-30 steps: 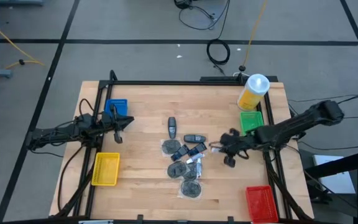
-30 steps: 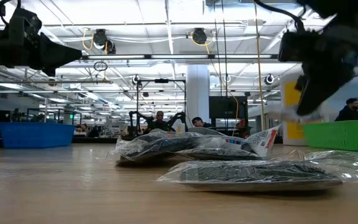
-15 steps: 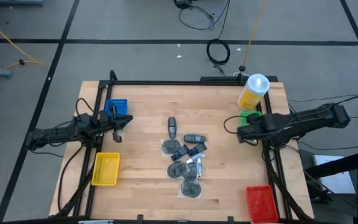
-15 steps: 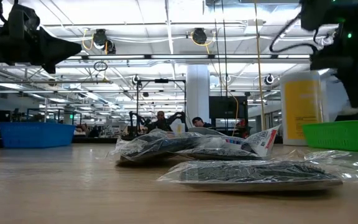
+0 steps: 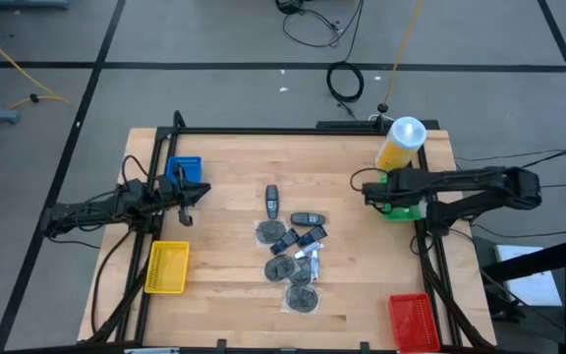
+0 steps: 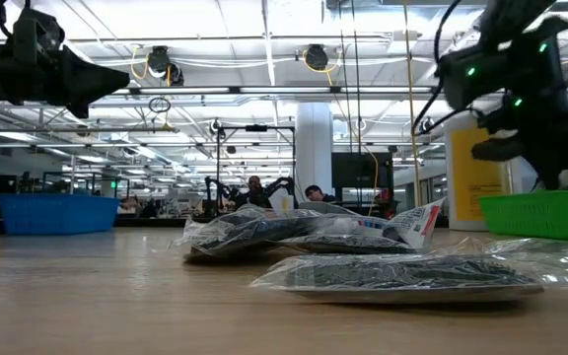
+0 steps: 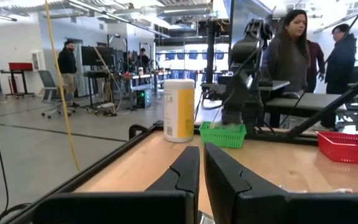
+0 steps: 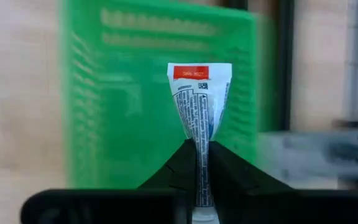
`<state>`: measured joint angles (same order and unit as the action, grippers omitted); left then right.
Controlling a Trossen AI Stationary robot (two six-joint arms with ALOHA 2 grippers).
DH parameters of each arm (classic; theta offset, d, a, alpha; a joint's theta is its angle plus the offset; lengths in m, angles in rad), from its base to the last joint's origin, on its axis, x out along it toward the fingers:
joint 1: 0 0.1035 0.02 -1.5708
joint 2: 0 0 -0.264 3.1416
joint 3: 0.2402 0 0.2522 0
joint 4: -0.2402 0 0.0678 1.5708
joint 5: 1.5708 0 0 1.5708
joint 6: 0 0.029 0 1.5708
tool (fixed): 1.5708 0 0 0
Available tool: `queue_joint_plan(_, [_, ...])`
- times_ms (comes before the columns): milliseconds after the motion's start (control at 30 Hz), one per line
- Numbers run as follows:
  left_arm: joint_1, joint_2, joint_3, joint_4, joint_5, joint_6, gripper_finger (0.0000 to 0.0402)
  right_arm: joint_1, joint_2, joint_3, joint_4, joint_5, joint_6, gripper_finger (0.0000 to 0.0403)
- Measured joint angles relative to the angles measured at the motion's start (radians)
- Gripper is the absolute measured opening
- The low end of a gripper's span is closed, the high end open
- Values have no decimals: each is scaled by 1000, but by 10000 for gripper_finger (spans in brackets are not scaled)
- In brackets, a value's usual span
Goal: Pick & Place Travel size toiletries
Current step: Put the white toothpaste into the green bin, then put the gray deodorant into the blue bin
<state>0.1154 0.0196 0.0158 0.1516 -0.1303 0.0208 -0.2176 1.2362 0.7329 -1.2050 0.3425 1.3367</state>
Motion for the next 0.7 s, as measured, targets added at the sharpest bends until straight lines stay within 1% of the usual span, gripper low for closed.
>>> queue_joint_plan(100, [0, 7, 0, -7, 0, -3, 26, -47, 64, 2, 92, -5, -67, 44])
queue_joint_plan(200, [0, 33, 0, 2, -5, -22, 26, -85, 108, -2, 125, -6, -132, 53])
queue_joint_plan(367, [0, 111, 0, 35, -38, -57, 26, -104, 133, 0, 138, -11, -161, 74])
queue_joint_plan(467, [0, 172, 0, 88, -80, -60, 26, -104, 116, 0, 139, -11, -192, 98])
queue_joint_plan(567, [0, 245, 15, 143, -111, -57, 26, -102, 73, 12, 115, -7, -222, 131])
queue_joint_plan(700, [0, 369, 114, 104, -173, -57, 26, -102, -26, 55, 90, -2, -276, 176])
